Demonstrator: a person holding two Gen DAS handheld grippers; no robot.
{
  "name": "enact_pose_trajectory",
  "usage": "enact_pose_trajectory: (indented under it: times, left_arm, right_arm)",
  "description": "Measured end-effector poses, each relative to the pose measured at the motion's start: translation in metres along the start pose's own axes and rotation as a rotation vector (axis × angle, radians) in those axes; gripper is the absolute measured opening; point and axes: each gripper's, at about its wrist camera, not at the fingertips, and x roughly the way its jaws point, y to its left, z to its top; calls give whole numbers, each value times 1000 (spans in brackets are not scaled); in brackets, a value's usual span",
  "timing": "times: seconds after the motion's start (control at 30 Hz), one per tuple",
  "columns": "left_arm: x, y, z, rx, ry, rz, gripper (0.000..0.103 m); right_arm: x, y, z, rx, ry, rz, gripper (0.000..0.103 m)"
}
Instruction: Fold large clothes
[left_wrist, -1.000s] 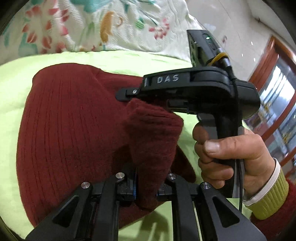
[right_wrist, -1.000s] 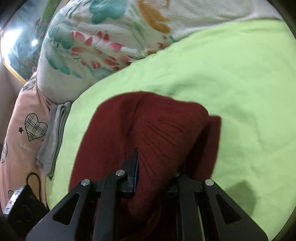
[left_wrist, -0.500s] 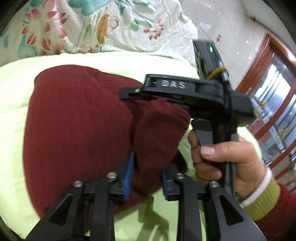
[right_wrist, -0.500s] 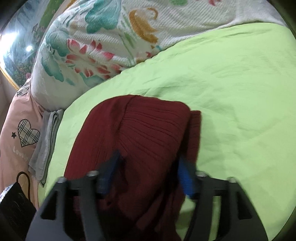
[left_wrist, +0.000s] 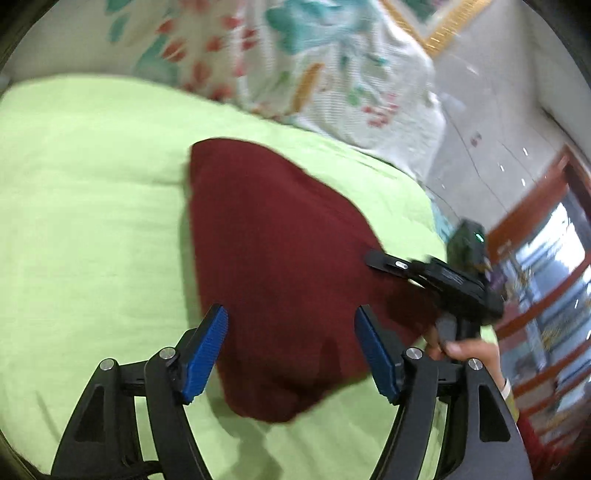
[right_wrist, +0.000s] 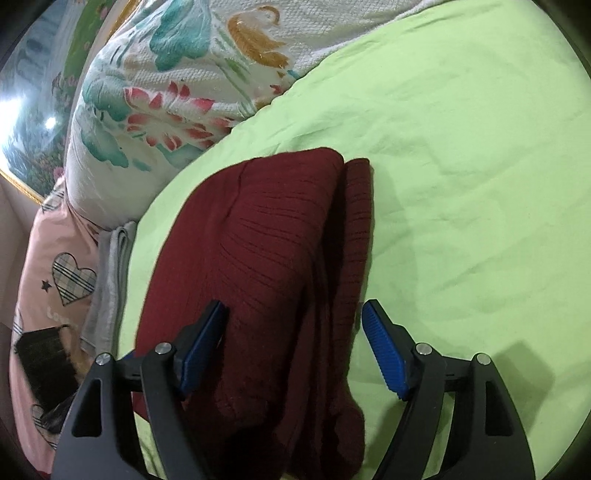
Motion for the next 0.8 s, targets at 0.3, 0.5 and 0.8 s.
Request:
enact_pose_trajectory:
  times: [0.3,0.5,0.8]
  left_arm:
    - [51,46,25,-152,109,-72,77]
    - [81,49,22,-160,170,-77,77]
    - [101,40,17,-119,187,-110,75]
  right_arm:
    - [10,-6,13,54,36,33,77]
    - [15,-11,14,66,49,55,77]
    - [31,0,15,4,89,55,77]
